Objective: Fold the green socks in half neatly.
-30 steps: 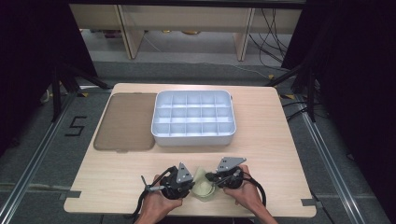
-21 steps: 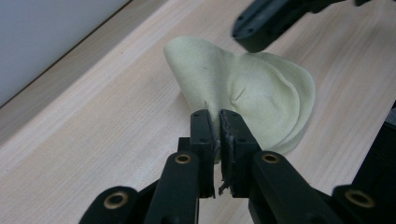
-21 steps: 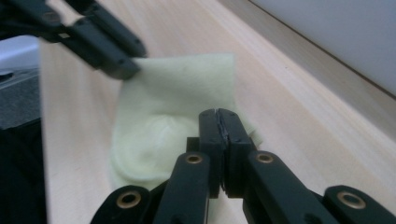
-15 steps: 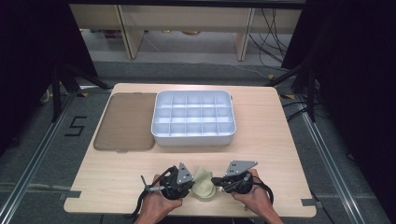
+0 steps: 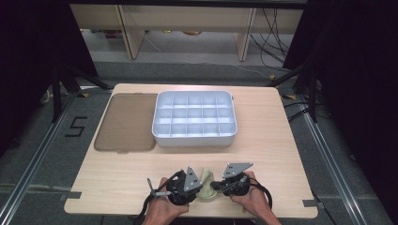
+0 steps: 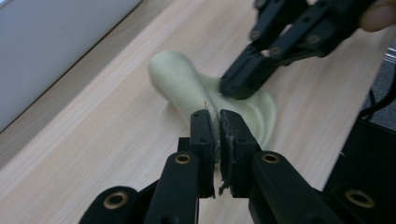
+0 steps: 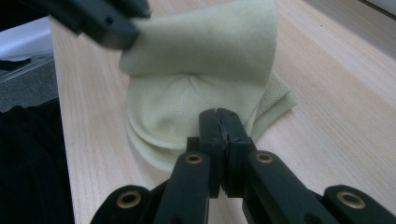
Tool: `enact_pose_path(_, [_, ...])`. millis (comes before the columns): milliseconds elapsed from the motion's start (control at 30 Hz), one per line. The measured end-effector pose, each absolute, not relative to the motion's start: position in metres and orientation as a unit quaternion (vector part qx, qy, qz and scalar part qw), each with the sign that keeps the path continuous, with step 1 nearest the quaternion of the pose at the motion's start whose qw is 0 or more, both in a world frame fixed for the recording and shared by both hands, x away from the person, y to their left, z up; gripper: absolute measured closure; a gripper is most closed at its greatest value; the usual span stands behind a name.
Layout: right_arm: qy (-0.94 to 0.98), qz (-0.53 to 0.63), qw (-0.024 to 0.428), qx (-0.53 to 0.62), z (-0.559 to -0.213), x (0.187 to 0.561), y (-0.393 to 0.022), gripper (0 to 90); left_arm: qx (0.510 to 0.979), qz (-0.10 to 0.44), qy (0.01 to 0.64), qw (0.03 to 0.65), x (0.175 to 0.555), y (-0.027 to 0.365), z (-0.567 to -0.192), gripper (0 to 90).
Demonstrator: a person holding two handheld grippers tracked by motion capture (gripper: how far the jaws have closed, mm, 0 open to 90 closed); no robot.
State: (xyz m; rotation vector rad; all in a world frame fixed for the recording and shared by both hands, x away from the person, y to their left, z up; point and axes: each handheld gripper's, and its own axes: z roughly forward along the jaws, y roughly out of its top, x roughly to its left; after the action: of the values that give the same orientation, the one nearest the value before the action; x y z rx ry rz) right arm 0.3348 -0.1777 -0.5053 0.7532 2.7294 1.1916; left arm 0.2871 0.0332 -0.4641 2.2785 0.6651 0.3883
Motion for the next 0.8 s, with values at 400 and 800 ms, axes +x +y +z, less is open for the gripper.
enact_pose_path(400, [0.883, 0.396, 0.026, 0.252, -0.507, 0.337, -0.180, 89.6, 0.900, 0.142, 0.222, 0.347, 0.282, 0.013, -0.481, 83.8])
enact_pose_path(800, [0.850, 0.436, 0.070, 0.286, -0.486, 0.342, -0.206, 89.0, 0.902, 0.135, 0.213, 0.350, 0.283, 0.006, -0.494, 83.0])
